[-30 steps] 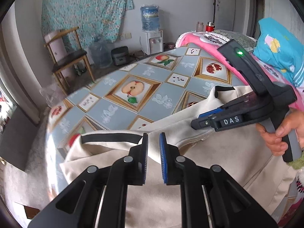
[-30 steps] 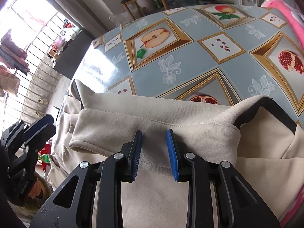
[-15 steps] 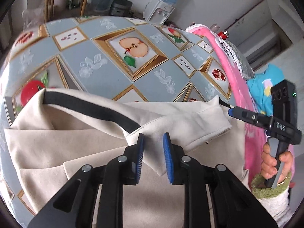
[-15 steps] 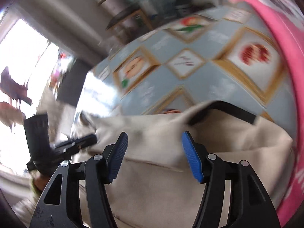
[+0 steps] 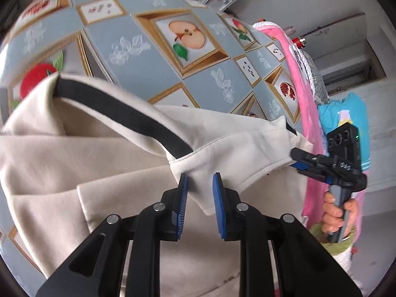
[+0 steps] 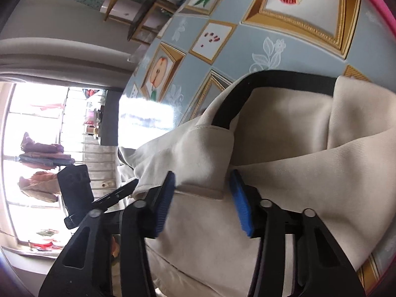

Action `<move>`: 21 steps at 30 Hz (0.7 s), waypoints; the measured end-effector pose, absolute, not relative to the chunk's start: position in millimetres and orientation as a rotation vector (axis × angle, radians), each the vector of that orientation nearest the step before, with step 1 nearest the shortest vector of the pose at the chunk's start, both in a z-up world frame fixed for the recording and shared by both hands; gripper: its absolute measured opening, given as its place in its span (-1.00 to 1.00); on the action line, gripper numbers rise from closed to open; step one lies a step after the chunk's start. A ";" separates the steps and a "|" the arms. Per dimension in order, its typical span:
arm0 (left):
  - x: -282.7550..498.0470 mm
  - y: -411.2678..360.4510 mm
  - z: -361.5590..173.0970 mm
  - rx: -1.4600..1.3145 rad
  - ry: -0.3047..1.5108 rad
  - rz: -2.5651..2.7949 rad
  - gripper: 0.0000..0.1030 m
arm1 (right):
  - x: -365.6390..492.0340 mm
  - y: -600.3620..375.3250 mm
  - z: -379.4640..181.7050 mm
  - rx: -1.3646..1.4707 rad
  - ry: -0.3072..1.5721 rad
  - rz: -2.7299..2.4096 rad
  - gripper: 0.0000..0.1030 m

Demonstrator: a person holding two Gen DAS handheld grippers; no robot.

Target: Fold large clothes

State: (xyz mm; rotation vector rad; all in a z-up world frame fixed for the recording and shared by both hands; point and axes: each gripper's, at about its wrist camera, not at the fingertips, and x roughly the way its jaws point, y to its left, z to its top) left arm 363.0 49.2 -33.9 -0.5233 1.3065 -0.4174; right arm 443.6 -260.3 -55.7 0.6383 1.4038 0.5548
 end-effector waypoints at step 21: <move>354.5 68.3 -63.0 -0.911 1.382 -0.425 -0.15 | 434.4 -286.0 -72.1 0.801 1.430 0.659 -0.55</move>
